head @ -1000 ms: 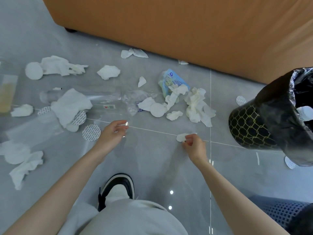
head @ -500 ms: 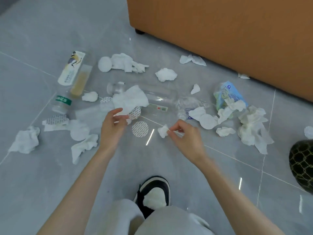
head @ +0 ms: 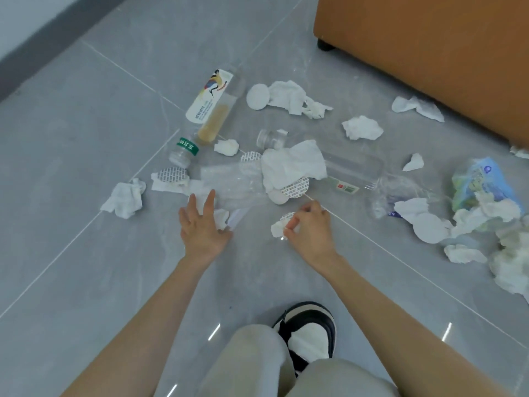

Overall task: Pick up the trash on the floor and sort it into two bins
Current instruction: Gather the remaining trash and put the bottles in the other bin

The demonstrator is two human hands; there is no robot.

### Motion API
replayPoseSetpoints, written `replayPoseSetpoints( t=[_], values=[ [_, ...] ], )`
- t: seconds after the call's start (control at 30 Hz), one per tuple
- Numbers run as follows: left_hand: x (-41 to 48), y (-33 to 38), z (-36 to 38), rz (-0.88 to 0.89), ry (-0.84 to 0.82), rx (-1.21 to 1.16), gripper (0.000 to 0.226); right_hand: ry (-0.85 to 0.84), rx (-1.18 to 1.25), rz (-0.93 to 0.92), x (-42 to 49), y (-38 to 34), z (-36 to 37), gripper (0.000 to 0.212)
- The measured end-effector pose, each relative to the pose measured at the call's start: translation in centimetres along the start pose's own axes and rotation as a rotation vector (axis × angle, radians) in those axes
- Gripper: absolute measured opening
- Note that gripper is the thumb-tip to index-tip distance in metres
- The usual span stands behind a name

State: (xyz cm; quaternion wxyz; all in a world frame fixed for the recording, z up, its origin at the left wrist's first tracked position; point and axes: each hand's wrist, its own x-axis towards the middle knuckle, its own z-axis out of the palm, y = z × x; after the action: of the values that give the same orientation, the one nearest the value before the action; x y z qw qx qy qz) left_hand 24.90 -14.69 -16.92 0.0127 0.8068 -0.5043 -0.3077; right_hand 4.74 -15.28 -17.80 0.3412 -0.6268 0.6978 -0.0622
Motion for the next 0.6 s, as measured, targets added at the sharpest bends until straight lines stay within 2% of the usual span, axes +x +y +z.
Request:
replayPoseSetpoints(
  t=[0.07,0.17,0.3,0.37,0.43,0.5,0.6],
  values=[
    [0.2,-0.4,-0.1,0.063,0.034,-0.001,0.076,-0.045,0.057,-0.019,-0.5,0.1,-0.1,0.002],
    [0.2,-0.5,-0.1,0.130,0.148,-0.002,0.060,-0.095,0.118,-0.068,-1.6,-0.5,-0.9,0.012],
    [-0.1,-0.9,0.2,0.205,0.203,0.011,0.046,0.191,0.290,-0.139,-0.8,-3.1,-4.6,0.015],
    [-0.1,-1.0,0.3,0.216,0.215,0.011,0.041,0.283,0.304,-0.136,0.6,-4.2,-6.1,0.024],
    [-0.1,-1.1,0.2,0.223,0.213,0.028,0.038,0.256,0.313,-0.068,2.0,-4.7,-6.7,0.044],
    [-0.1,-1.1,0.0,0.225,0.193,0.034,0.035,0.151,0.274,0.002,2.8,-4.8,-6.7,0.062],
    [0.0,-1.2,0.0,0.250,0.154,-0.022,0.029,0.064,0.106,0.010,3.2,-4.6,-5.6,0.067]
  ],
)
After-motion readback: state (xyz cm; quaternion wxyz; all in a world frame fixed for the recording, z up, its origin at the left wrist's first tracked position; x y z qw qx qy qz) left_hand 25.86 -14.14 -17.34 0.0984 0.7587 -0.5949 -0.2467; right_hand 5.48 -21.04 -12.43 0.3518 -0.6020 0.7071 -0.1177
